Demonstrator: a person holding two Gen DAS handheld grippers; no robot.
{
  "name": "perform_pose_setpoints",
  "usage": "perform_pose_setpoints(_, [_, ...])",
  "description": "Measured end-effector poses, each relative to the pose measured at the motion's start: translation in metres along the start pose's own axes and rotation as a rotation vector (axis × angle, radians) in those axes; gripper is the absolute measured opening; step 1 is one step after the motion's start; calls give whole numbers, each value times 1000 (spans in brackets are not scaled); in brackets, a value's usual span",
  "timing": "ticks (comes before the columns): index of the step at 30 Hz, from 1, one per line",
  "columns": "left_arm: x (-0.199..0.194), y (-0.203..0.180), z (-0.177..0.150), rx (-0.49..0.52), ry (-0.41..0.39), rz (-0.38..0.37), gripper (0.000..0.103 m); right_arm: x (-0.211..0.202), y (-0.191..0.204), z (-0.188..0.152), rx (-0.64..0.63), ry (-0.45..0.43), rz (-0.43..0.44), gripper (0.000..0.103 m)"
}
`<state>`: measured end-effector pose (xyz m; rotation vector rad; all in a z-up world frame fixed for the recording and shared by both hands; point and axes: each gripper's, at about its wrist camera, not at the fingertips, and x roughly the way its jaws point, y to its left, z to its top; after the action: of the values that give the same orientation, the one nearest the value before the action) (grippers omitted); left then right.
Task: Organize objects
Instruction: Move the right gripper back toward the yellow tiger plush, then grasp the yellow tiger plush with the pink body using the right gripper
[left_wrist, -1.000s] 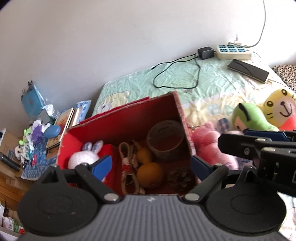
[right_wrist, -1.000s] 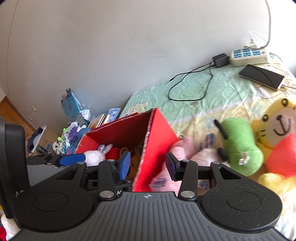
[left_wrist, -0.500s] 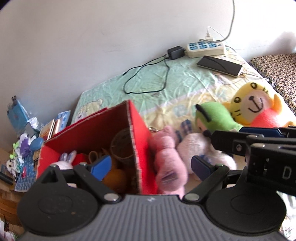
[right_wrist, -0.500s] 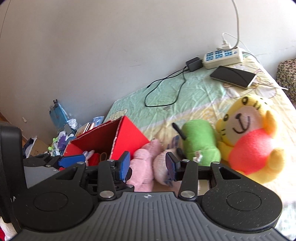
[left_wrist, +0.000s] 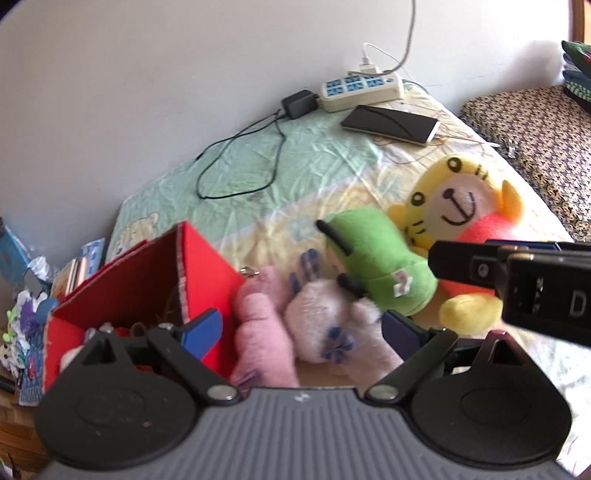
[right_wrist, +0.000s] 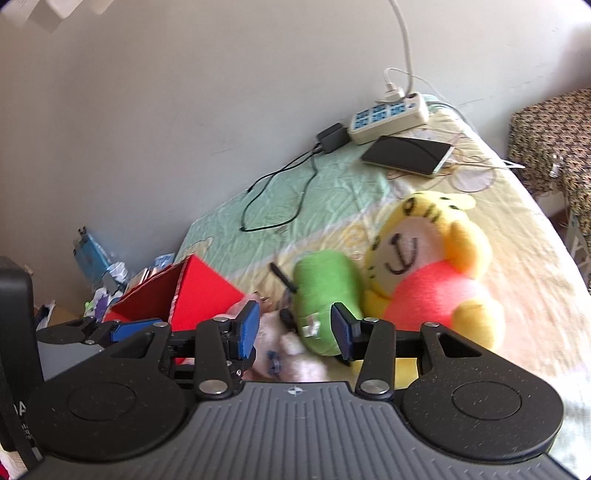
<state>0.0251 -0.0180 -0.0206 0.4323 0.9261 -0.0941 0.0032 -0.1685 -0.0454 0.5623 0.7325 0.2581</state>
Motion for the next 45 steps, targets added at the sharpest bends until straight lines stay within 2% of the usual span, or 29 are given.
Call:
perform_pose_setpoints(6, [12,-18,3,-2,17,-100,94,-5,-22,4,20,-18,-57,46])
perform_pose_setpoints(11, [29,-23,3,-62,58,-266,94,-7,-41,7,42,-33,-112,46])
perform_pose_setpoints(20, [42,-42,6,-57,78,-404,94,-1,-73,12,116,-39,-177,46])
perform_pose_setpoints(23, [44,-46,7,-40,81,-423,94,-3,-84,14,146,-57,-177,47])
perform_pose_setpoints(26, [48,-51,9,-22,88,-423,94,-2,-99,17,177,-63,-218,56])
perform_pose_setpoints(28, [51,-54,10,-12,93,-423,94,3,-112,18,204,-44,-225,56])
perform_pose_setpoints(33, [54,-62,13,23,89,-420,95,25,-135,13,317,53,-149,57])
perform_pose_setpoints(35, [54,-65,13,39,85,-418,96,33,-140,11,365,77,-88,57])
perform_pose_setpoints(40, [56,-67,15,41,89,-412,96,47,-136,10,384,123,-20,58])
perform_pose_setpoints(43, [58,-65,15,29,95,-411,97,49,-133,8,387,140,1,53])
perform_pose_setpoints(45, [58,-64,14,23,98,-409,97,46,-132,8,381,142,9,47])
